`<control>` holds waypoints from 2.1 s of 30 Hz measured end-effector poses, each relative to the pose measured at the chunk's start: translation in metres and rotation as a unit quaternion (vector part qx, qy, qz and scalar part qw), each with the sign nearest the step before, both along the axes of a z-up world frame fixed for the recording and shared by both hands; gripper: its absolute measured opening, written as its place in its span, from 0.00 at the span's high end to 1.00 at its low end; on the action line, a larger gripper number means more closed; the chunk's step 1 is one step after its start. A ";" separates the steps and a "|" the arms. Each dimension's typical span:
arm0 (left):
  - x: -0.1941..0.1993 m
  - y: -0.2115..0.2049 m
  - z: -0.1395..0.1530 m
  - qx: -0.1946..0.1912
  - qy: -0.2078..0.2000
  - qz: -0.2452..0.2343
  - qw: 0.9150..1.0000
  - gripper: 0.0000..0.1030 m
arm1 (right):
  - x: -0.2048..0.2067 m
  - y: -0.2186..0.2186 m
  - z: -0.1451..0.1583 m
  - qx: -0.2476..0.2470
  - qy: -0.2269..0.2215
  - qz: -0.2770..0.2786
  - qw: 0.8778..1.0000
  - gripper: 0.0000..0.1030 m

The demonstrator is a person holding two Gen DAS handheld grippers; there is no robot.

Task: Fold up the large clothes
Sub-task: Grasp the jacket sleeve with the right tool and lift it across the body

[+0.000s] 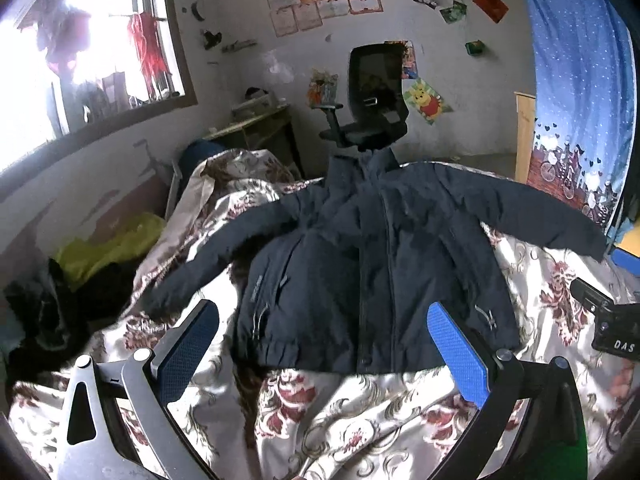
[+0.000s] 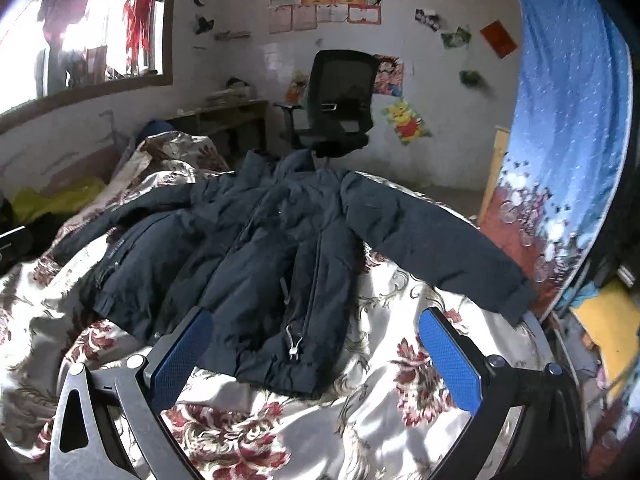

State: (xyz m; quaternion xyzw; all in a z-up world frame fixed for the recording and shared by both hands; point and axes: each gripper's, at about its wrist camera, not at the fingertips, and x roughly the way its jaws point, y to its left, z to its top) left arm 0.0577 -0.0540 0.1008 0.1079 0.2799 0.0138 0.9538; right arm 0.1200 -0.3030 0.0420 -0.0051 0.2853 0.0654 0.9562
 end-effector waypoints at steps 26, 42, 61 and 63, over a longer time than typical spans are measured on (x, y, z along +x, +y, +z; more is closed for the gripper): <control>0.313 -0.040 -0.081 0.061 0.073 -0.035 0.995 0.01 | 0.173 -0.124 -0.097 0.224 0.039 -0.308 0.924 0.00; 0.440 -0.127 -0.151 -0.041 0.115 -0.123 0.985 0.01 | 0.136 -0.219 -0.156 0.428 0.040 -0.468 0.772 0.00; 0.484 -0.196 -0.202 -0.018 0.176 -0.152 0.972 0.01 | 0.183 -0.209 -0.073 0.256 -0.005 -0.419 0.871 0.90; 0.481 -0.189 -0.188 -0.017 0.170 -0.145 0.975 0.01 | 0.190 -0.192 -0.049 0.217 -0.025 -0.389 0.895 0.90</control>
